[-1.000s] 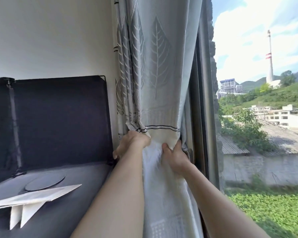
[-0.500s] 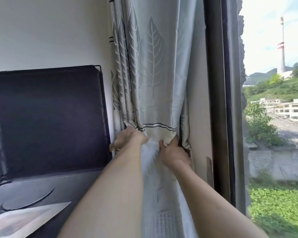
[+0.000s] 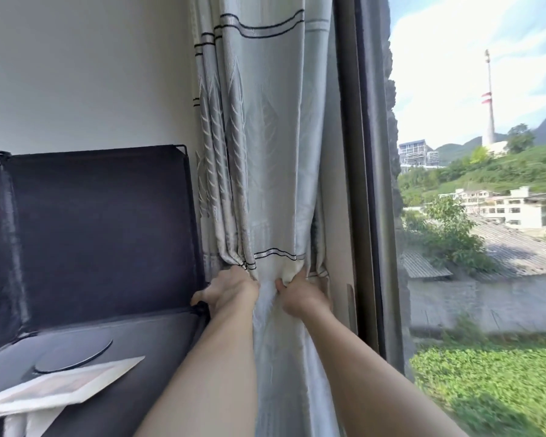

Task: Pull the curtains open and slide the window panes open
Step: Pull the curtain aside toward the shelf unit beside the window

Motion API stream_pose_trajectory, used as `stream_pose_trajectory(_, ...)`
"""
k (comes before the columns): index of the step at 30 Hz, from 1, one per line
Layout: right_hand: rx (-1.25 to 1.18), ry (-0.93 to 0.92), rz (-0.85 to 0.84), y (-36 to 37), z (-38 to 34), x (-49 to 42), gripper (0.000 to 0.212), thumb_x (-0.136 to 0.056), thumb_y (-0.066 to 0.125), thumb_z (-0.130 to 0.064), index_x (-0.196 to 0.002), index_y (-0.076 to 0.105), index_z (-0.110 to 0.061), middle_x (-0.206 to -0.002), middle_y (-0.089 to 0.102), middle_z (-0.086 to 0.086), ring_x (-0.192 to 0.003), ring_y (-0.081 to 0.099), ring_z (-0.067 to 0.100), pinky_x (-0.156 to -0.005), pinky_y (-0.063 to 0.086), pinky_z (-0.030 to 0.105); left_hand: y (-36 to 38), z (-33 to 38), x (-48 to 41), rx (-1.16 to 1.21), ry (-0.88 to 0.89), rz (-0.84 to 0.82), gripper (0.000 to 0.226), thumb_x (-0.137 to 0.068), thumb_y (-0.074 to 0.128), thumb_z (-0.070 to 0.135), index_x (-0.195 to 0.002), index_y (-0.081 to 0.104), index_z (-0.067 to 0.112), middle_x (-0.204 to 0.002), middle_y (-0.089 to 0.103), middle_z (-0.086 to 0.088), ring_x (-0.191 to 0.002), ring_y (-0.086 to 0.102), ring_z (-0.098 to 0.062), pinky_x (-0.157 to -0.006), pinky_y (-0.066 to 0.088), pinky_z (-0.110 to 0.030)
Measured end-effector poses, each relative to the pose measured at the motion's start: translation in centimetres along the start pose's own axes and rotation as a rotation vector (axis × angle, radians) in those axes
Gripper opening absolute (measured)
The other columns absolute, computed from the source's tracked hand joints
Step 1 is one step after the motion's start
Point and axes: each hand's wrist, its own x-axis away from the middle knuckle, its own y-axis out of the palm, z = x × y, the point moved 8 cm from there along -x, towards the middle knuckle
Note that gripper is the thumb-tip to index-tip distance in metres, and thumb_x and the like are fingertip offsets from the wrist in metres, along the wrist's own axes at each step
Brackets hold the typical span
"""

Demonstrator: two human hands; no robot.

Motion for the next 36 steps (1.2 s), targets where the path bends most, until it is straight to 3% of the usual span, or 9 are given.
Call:
stream_pose_trajectory(4,-0.022,-0.011,-0.009,-1.1,1.2,4.2,0.085,-0.097,0.038,-0.055,-0.156,-0.011,-0.018,-0.143,0.05,0.014,-0.126,0.053,0.033,-0.099,0.046,0.041,-0.4,-1.4,4.9,0.031,-0.002,-0.021,0.052,-0.089,0.061,0.042,-0.132,0.053,0.015,-0.134,0.058,-0.005,-0.121,0.057,-0.03,-0.1,0.043,-0.058)
stream_pose_trajectory(8,-0.171,-0.041,0.014,-2.8,2.9,8.6,0.082,-0.085,0.055,-0.058,-0.153,0.026,-0.022,-0.145,0.05,0.01,-0.127,0.052,0.029,-0.102,0.046,0.039,-1.3,-3.8,8.5,0.202,-0.016,-0.01,0.066,-0.083,0.063,0.043,-0.137,0.045,0.009,-0.132,0.06,-0.006,-0.118,0.059,-0.029,-0.09,0.051,-0.042)
stream_pose_trajectory(12,-0.374,-0.073,0.167,-6.1,4.4,14.9,0.085,-0.059,0.061,-0.077,-0.124,0.06,-0.023,-0.124,0.06,0.003,-0.115,0.058,0.024,-0.094,0.052,0.042,-2.1,-5.7,12.4,0.446,-0.01,0.017,0.078,-0.082,0.068,0.047,-0.138,0.029,0.008,-0.135,0.056,-0.009,-0.122,0.056,-0.031,-0.079,0.038,-0.036)
stream_pose_trajectory(17,-0.715,-0.284,0.512,-12.1,3.8,22.1,0.06,-0.069,0.074,-0.059,-0.113,0.047,-0.03,-0.103,0.065,-0.012,-0.092,0.064,0.008,-0.073,0.051,0.029,-1.9,-6.1,16.9,0.644,0.06,-0.008,0.079,-0.083,0.067,0.032,-0.134,0.008,0.017,-0.128,0.057,-0.017,-0.112,0.059,-0.038,-0.087,0.046,-0.035)
stream_pose_trajectory(23,-0.737,-0.437,0.666,-17.3,0.0,27.1,0.076,-0.072,0.075,-0.052,-0.13,0.032,-0.027,-0.11,0.064,-0.007,-0.097,0.066,0.019,-0.078,0.055,0.038,-6.8,-6.3,22.0,1.173,0.18,0.145,0.09,-0.076,0.062,0.018,-0.148,0.008,0.032,-0.131,0.055,-0.01,-0.104,0.06,-0.036,-0.089,0.05,-0.046)
stream_pose_trajectory(27,-0.708,-0.46,0.711,-19.0,-1.7,28.9,0.092,-0.073,0.075,-0.056,-0.143,0.023,-0.027,-0.13,0.058,0.002,-0.111,0.06,0.024,-0.096,0.05,0.048,-13.4,-5.4,24.9,1.342,0.473,0.318,0.081,-0.084,0.064,0.035,-0.148,0.015,0.04,-0.137,0.052,0.001,-0.098,0.055,-0.018,-0.086,0.04,-0.033)
stream_pose_trajectory(29,-0.695,-0.495,0.78,-19.6,-2.4,30.0,0.102,-0.074,0.074,-0.059,-0.15,0.008,-0.039,-0.153,0.039,0.001,-0.132,0.047,0.024,-0.104,0.042,0.045,-16.3,-5.3,26.4,1.286,0.648,0.454,0.08,-0.089,0.064,0.04,-0.151,0.012,0.042,-0.144,0.047,0.003,-0.107,0.053,-0.014,-0.092,0.041,-0.032)
stream_pose_trajectory(32,-0.591,-0.668,0.951,-20.2,-3.5,32.7,0.103,-0.082,0.071,-0.054,-0.151,-0.005,-0.047,-0.162,0.021,-0.006,-0.139,0.035,0.015,-0.092,0.04,0.036,-18.2,-5.6,28.1,1.063,0.82,0.66,0.082,-0.094,0.06,0.043,-0.155,0.005,0.039,-0.157,0.03,-0.003,-0.135,0.044,-0.026,-0.106,0.042,-0.045)
stream_pose_trajectory(36,-0.274,-0.763,1.02,-20.0,-4.9,33.2,0.081,-0.097,0.052,-0.051,-0.151,-0.007,-0.05,-0.157,0.025,0.012,-0.101,0.062,0.036,-0.06,0.052,0.038,-18.8,-6.5,27.6,0.847,0.914,0.809,0.083,-0.094,0.057,0.05,-0.152,-0.002,0.049,-0.158,0.025,-0.005,-0.119,0.058,-0.031,-0.076,0.055,-0.042)
